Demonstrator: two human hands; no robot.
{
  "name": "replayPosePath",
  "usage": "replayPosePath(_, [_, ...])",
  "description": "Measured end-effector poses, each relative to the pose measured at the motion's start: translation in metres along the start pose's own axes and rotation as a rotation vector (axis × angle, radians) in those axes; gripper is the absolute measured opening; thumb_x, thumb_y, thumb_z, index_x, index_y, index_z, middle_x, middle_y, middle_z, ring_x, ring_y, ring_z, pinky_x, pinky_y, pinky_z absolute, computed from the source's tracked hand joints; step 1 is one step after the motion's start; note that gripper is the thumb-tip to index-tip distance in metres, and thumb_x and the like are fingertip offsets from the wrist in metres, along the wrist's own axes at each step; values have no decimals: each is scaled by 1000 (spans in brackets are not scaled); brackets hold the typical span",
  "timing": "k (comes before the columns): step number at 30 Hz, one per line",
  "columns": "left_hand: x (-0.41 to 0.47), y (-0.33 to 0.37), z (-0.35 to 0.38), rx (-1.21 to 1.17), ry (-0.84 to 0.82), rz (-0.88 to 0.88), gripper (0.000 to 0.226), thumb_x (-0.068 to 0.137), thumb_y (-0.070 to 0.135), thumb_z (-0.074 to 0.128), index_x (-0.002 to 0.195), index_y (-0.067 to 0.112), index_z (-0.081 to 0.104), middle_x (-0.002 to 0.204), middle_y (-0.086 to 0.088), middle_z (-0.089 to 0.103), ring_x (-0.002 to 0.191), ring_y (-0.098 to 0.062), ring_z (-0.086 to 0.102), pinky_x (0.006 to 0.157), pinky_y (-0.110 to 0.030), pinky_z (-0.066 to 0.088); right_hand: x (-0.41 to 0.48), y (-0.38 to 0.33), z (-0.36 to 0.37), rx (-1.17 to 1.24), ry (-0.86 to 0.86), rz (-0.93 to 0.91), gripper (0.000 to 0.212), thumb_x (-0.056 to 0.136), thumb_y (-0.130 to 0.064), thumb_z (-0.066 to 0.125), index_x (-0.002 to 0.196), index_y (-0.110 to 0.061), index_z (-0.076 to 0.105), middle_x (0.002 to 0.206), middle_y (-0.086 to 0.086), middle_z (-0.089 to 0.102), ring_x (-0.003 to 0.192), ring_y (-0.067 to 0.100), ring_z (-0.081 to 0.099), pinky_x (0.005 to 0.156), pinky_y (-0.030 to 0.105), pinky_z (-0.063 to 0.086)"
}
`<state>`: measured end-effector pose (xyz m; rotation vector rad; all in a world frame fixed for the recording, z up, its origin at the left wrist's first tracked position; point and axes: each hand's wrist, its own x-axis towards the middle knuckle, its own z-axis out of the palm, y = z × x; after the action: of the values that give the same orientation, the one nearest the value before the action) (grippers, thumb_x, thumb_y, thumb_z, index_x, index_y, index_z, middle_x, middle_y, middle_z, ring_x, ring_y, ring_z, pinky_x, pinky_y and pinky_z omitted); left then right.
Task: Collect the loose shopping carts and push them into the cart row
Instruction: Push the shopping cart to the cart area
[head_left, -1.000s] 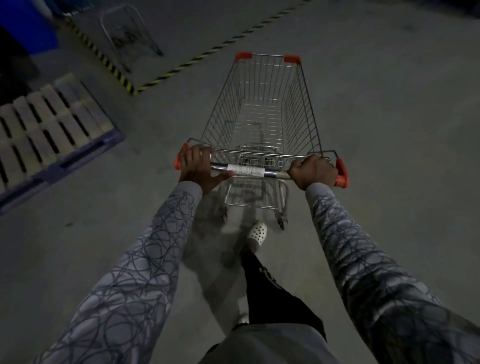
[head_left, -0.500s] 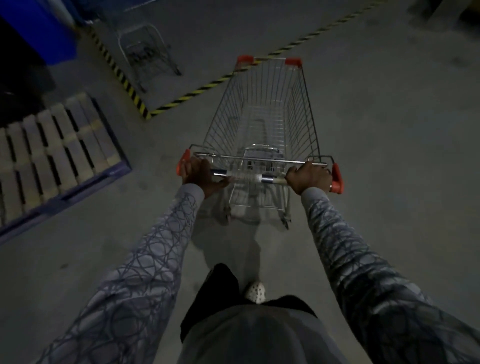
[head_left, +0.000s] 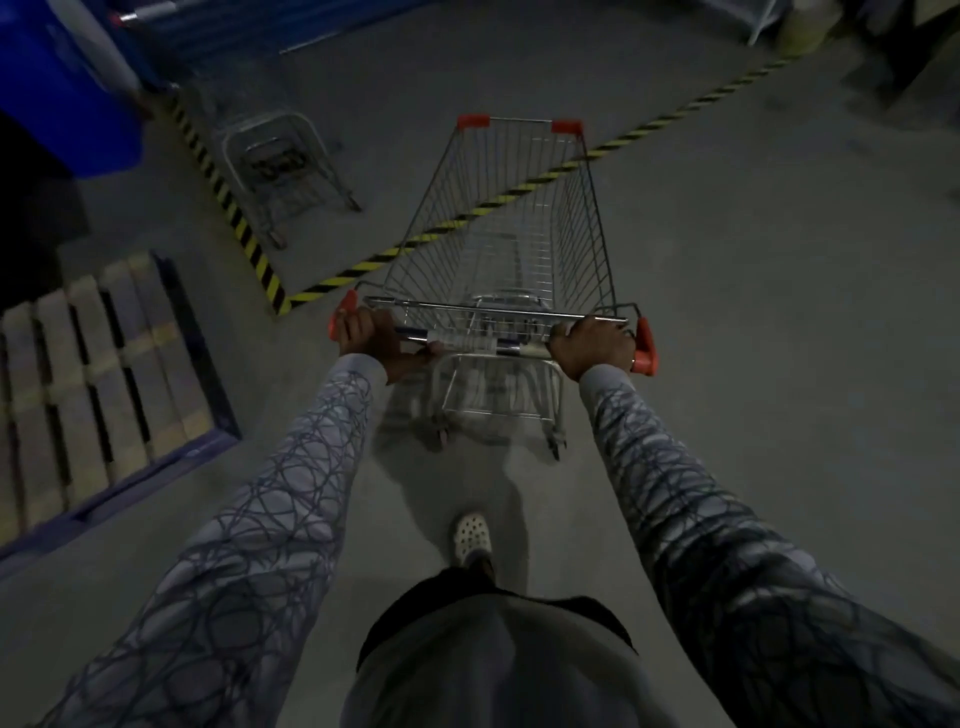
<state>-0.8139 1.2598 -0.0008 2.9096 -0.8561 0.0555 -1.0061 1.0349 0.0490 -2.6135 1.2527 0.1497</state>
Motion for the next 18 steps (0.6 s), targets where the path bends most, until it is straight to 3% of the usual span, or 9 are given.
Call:
replayPosePath(3, [77,9,-14,72,-212,-94,112,59,96,34,120,3,52,127,-21,47,126,-38,43,115,-49,24,74,-22,-12,-17,-21,-19,56,93,-52,39,112,-7,68,115,17,69,108,37,64,91,40,45])
replayPosePath(8, [196,15,1,84,-158,-70,108,73,90,48,138,4,47,146,-25,39,143,-38,26,120,-50,15,198,-54,-31,-33,25,20,53,91,-48,40,105,-6,69,107,19,70,101,37,65,85,38,45])
replayPosePath(9, [222,16,9,94,-93,-63,107,73,90,49,134,2,52,142,-27,43,140,-40,33,119,-52,21,225,-60,-34,-33,36,22,53,91,-47,39,104,-6,69,106,19,70,99,38,66,84,38,45])
replayPosePath(11, [278,20,22,122,76,-21,101,74,91,43,109,-2,63,113,-28,60,114,-43,56,104,-55,42,281,-72,-43,-27,57,11,53,93,-46,38,106,-6,69,107,20,70,99,38,66,85,38,45])
replayPosePath(14, [363,30,31,29,74,-39,92,74,90,40,84,0,60,86,-20,61,87,-38,63,89,-48,48,373,-91,-60,-35,88,-43,52,94,-46,38,107,-5,68,109,20,69,100,39,65,85,39,45])
replayPosePath(18, [472,45,40,68,65,-67,100,71,92,34,94,-1,61,98,-22,61,101,-38,60,99,-47,33,496,-117,-81,-54,78,-153,55,98,-47,38,114,-2,65,116,22,66,105,39,63,86,40,45])
